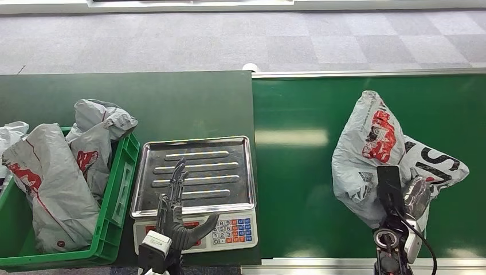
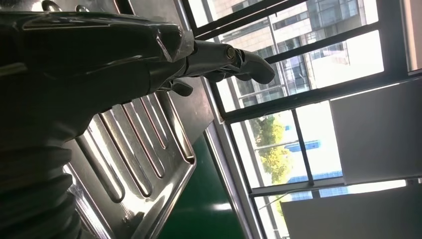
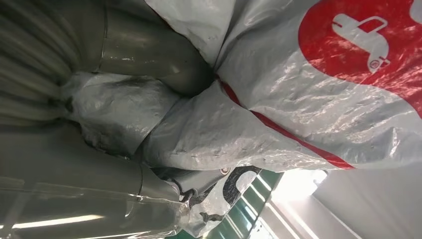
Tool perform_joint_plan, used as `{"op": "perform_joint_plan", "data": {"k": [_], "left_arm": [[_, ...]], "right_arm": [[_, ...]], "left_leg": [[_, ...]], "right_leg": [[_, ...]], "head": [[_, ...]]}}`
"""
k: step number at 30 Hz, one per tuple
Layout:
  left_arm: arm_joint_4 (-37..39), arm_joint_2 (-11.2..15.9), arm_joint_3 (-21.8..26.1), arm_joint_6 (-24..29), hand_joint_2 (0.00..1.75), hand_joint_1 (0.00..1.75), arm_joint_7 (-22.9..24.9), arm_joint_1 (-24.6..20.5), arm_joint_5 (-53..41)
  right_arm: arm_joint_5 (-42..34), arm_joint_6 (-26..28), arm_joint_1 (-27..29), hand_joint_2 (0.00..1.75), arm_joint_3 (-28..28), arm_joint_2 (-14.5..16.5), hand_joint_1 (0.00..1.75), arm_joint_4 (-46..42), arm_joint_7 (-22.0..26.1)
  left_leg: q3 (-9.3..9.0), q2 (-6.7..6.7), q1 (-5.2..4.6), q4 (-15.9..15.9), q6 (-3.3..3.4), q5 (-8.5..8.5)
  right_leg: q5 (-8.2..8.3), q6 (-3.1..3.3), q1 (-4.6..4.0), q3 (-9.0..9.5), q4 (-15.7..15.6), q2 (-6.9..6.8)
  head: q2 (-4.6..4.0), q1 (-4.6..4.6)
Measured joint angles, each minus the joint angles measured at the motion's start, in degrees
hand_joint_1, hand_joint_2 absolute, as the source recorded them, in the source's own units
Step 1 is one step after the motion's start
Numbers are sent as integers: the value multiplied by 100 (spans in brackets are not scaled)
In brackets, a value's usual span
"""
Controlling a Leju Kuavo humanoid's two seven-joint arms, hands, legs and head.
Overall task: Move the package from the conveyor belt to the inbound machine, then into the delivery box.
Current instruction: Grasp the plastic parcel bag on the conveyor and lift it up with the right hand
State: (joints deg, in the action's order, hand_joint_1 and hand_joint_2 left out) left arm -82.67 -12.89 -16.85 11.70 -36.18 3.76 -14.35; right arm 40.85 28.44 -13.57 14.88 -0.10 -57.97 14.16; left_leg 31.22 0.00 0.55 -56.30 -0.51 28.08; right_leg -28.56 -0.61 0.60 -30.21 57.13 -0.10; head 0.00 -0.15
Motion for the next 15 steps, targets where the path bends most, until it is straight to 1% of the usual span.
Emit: {"op": "perform_joint_plan", "data": {"k": [3,5,7,11,15], "left_arm": [[-9,-10,43,26,175,0,-32,1,5],[-10,-17,75,43,175,0,-49,0,11],[-10,-19,114,68,175,0,-67,-1,36],[-9,-20,197,103,175,0,-153,3,105],[-7,-20,256,132,175,0,-197,4,147]], "right_arm": [[-711,174,357,175,29,177,175,-720,458],[-1181,308,606,175,38,320,175,-1204,888],[-1479,443,878,175,29,484,175,-1729,1292],[-1599,869,1415,175,-27,809,175,-2775,1877],[-1532,1031,1751,175,-84,1008,175,-3498,1981]], "left_leg": [[6,0,0,1,0,0],[7,0,0,1,0,0],[7,0,0,1,0,0],[8,1,0,1,-1,1],[8,6,0,2,-1,1]], "right_leg": [[-1,1,0,-5,0,0],[-1,1,0,-7,0,0],[-1,2,0,-7,0,0],[-2,3,0,-8,0,1],[-3,4,0,-8,0,3]], "head": [[0,1],[0,2],[0,1],[0,0],[0,1]]}}
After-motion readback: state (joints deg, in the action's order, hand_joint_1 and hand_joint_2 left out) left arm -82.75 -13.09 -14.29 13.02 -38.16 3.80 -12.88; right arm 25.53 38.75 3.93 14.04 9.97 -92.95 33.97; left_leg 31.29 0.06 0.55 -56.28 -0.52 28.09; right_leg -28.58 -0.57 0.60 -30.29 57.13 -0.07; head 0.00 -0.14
